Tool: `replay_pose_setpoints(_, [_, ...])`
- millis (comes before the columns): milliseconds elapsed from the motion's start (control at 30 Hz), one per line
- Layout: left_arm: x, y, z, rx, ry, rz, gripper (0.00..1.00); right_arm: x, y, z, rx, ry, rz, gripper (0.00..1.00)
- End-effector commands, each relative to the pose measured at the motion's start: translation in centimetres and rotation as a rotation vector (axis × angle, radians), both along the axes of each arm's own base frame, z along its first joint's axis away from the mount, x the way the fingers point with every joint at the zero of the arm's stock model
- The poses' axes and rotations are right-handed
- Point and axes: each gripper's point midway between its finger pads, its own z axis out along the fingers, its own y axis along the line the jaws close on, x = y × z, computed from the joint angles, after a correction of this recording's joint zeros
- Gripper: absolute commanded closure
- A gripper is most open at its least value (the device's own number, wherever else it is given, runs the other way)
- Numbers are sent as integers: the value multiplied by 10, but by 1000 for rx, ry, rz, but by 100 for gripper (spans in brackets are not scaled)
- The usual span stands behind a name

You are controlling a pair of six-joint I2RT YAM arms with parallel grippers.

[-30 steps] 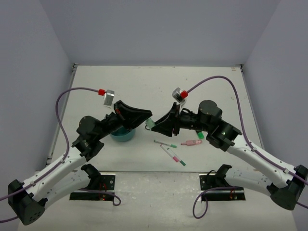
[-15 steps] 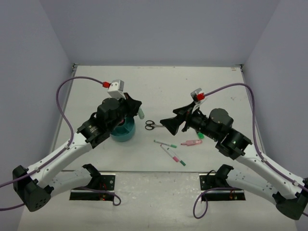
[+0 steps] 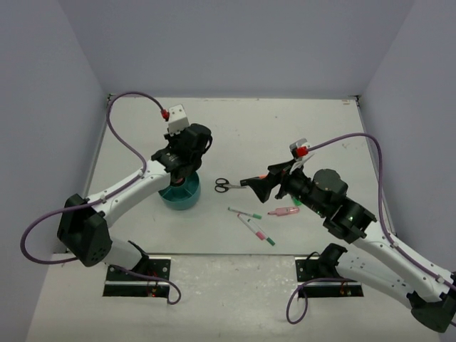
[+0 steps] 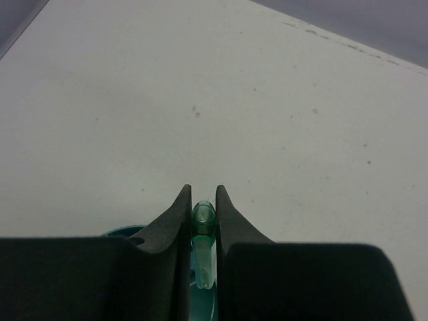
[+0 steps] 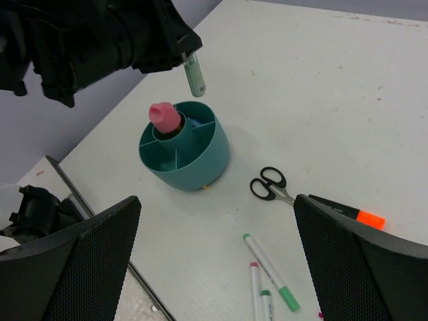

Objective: Sort the stationery into containers
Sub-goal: Place the pen in the storage box.

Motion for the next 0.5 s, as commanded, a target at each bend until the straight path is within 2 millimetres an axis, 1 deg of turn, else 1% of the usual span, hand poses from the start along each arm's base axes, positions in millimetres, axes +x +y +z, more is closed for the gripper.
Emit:
replay_pose_setpoints(0, [6, 23, -5, 24, -28, 126, 100, 3, -6, 5, 5, -36, -25, 1])
replay_pose_setpoints(100, [3, 21, -20, 2, -6, 118, 100, 3, -7, 6, 6, -39, -27, 1])
replay_pose_setpoints(167, [-1, 24, -28, 1, 1, 127, 100, 3, -7, 6, 6, -38, -24, 1])
replay_pose_setpoints(367, [-7, 34, -40, 8, 13, 153, 100, 3, -3, 4, 2, -29, -13, 1])
replay_pose_setpoints(467, [-10, 41, -50, 10, 30, 169, 100, 2, -1, 2, -1, -26, 0, 1])
